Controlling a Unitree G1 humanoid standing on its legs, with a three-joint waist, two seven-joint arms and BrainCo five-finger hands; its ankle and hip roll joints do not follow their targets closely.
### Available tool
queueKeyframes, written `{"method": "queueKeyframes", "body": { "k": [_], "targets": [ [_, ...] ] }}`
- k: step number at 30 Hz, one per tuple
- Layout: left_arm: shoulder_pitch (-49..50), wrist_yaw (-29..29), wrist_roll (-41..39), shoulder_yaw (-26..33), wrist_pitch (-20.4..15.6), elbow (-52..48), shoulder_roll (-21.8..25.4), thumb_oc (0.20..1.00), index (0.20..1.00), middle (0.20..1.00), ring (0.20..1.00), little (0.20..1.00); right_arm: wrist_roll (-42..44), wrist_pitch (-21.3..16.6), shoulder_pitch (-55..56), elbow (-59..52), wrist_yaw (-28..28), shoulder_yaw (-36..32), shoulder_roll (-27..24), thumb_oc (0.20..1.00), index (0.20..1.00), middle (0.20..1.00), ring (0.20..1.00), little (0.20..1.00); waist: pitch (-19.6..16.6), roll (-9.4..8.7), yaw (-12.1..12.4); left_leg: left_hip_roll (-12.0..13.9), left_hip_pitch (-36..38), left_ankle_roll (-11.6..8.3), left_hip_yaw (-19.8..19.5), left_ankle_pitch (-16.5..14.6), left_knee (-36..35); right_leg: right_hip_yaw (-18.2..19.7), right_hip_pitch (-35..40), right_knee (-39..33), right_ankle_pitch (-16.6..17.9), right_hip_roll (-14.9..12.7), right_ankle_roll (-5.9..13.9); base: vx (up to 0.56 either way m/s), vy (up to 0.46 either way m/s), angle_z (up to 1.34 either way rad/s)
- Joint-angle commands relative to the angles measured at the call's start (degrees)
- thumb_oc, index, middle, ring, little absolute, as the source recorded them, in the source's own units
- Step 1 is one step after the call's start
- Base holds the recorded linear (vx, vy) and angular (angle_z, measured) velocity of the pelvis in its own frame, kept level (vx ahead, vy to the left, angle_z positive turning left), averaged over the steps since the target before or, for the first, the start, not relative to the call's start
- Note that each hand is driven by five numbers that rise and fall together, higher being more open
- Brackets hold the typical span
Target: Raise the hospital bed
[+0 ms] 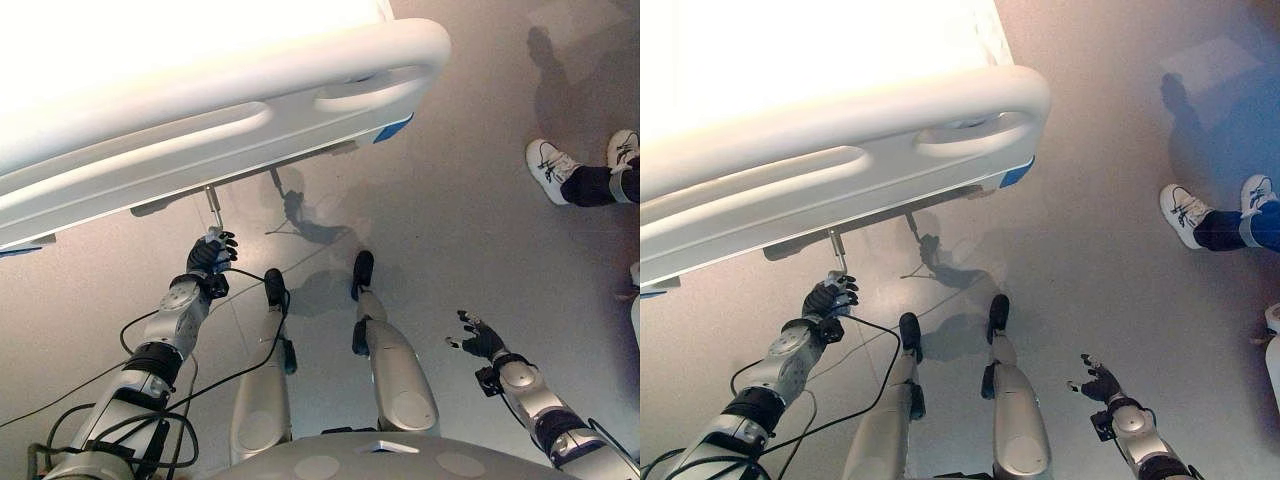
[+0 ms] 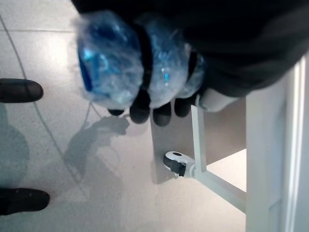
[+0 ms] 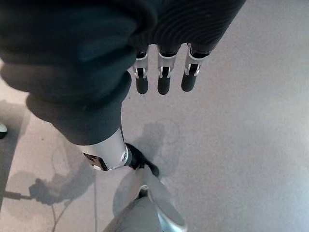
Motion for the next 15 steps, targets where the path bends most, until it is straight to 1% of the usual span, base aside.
{"method": "queueKeyframes", "body": {
  "k": [1,3,5,6,7,8,9,10,12,14,15],
  "targets": [
    [12.2,-4.6,0.4,2.4,-9.2,-17.2,7.7,0.2,0.2,0.2,0.2,0.2,0.5,-0.2,4.8,0.0,0.1,-0.1,-0.6,1.0,1.0,1.0,1.0,1.0,-3.5,-3.08,3.7,-3.6,-6.4,2.28,-0.3,-0.2,3.8,-0.4,-1.0,3.9,-2.8,1.3,3.84,0.0,0.0,0.0],
    [12.4,-4.6,0.4,2.6,-9.2,-17.3,7.9,0.2,0.2,0.2,0.2,0.2,0.6,-0.2,4.8,0.3,0.0,-0.1,-0.6,1.0,1.0,1.0,1.0,1.0,-3.4,-3.21,3.8,-3.6,-6.4,2.31,-0.4,-0.2,3.7,-0.6,-1.0,3.8,-2.7,1.2,3.91,0.0,0.011,0.03],
    [12.9,-4.1,0.6,3.8,-9.1,-16.4,8.3,0.2,0.2,0.2,0.2,0.2,0.6,-0.3,5.2,-0.5,0.1,0.0,-0.7,1.0,1.0,1.0,1.0,1.0,-3.2,-3.84,3.9,-3.6,-6.7,2.41,-0.7,-0.2,3.8,-0.9,-1.2,3.7,-2.5,1.1,4.1,0.0,0.018,0.08],
    [12.9,-4.1,0.6,3.8,-9.1,-16.4,8.3,0.2,0.2,0.2,0.2,0.2,0.6,-0.3,5.2,-0.5,0.1,0.0,-0.7,1.0,1.0,1.0,1.0,1.0,-3.2,-3.85,3.9,-3.6,-6.7,2.41,-0.7,-0.2,3.8,-0.9,-1.2,3.7,-2.5,1.1,4.1,-0.01,0.016,0.08],
    [12.9,-3.8,0.7,4.4,-9.1,-15.4,8.7,0.2,0.2,0.2,0.2,0.2,0.6,-0.3,5.2,-0.6,0.2,0.1,-0.8,1.0,1.0,1.0,1.0,1.0,-3.0,-4.32,4.1,-3.6,-6.9,2.44,-0.9,-0.1,3.7,-1.1,-1.2,3.6,-2.4,1.1,4.2,-0.01,0.012,0.07],
    [12.9,-3.8,0.7,4.4,-9.1,-15.4,8.7,0.2,0.2,0.2,0.2,0.2,0.6,-0.3,5.2,-0.6,0.2,0.1,-0.8,1.0,1.0,1.0,1.0,1.0,-3.0,-4.32,4.1,-3.6,-6.9,2.44,-0.9,-0.1,3.7,-1.1,-1.2,3.6,-2.4,1.1,4.2,-0.01,0.019,0.06],
    [12.8,-3.6,0.8,4.9,-9.0,-13.5,8.7,0.2,0.2,0.2,0.2,0.2,0.6,-0.4,5.3,-0.8,0.3,0.1,-0.9,1.0,1.0,1.0,1.0,1.0,-2.8,-4.84,4.2,-3.6,-7.1,2.44,-1.0,0.0,3.6,-1.3,-1.3,3.4,-2.1,1.0,4.33,0.0,0.006,0.03],
    [12.8,-3.6,0.8,4.9,-9.0,-13.4,8.7,0.2,0.2,0.2,0.2,0.2,0.6,-0.4,5.3,-0.8,0.3,0.1,-0.9,1.0,1.0,1.0,1.0,1.0,-2.8,-4.84,4.2,-3.6,-7.1,2.44,-1.0,0.0,3.6,-1.3,-1.3,3.4,-2.1,1.0,4.33,0.0,0.014,0.04],
    [12.0,-3.1,1.2,5.6,-9.0,-9.4,8.7,0.2,0.2,0.2,0.2,0.2,0.5,-0.6,5.3,-1.5,0.6,0.4,-1.0,1.0,1.0,1.0,1.0,1.0,-2.3,-5.84,4.2,-3.5,-7.7,2.46,-1.2,0.2,3.6,-1.7,-1.6,3.3,-1.9,1.0,4.41,0.0,0.005,0.05],
    [12.0,-3.1,1.2,5.6,-9.1,-9.4,8.7,0.2,0.2,0.2,0.2,0.2,0.5,-0.6,5.3,-1.5,0.6,0.4,-1.0,1.0,1.0,1.0,1.0,1.0,-2.3,-5.84,4.2,-3.5,-7.7,2.46,-1.2,0.2,3.6,-1.7,-1.6,3.3,-1.9,1.0,4.41,0.0,-0.002,0.06],
    [10.7,-2.3,1.2,6.1,-9.0,-5.4,8.4,0.2,0.2,0.2,0.2,0.2,0.7,-0.8,5.3,-2.3,0.7,0.7,-1.2,1.0,1.0,1.0,1.0,1.0,-1.7,-6.96,4.1,-3.3,-8.6,2.47,-1.5,0.4,3.9,-2.0,-2.1,3.3,-1.8,1.0,4.43,0.0,0.003,0.04]
  ]
}}
